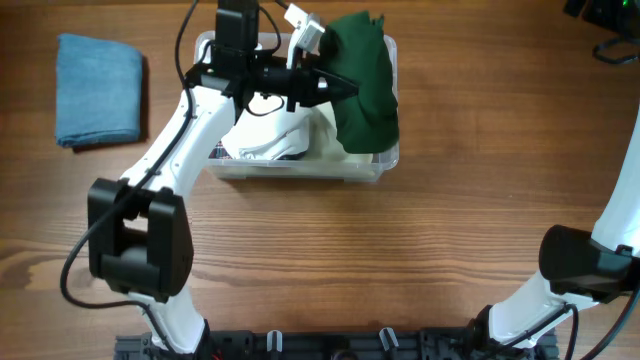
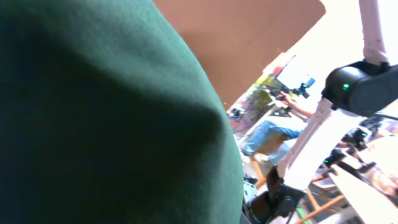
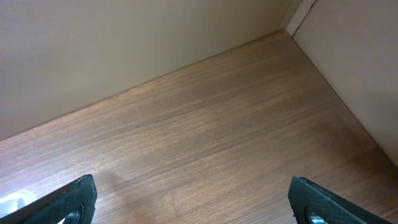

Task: Pack container
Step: 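Lift the green cloth and carry it over the container's right side, then lower the green cloth into the container and release it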

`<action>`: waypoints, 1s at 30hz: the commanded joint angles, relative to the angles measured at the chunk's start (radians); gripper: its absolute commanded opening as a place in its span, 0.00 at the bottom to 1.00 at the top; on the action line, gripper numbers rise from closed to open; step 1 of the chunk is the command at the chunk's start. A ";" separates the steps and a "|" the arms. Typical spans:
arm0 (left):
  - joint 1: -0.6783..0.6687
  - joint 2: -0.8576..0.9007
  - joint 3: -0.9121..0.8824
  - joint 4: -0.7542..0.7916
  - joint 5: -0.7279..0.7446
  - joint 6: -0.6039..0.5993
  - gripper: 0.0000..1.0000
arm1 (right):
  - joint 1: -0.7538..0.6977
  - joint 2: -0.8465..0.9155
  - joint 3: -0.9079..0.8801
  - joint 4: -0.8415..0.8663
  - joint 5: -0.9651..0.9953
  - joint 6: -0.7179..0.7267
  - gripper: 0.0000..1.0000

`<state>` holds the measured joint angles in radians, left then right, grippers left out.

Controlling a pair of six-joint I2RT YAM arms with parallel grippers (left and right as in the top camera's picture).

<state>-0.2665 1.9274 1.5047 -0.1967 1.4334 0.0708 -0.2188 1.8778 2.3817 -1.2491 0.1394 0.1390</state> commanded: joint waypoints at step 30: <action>0.075 0.126 0.149 0.051 -0.027 -0.079 0.77 | 0.002 0.003 -0.002 0.003 0.010 0.020 1.00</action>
<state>-0.2039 2.1315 1.6039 -0.1490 1.4033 0.0238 -0.2188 1.8778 2.3817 -1.2491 0.1394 0.1390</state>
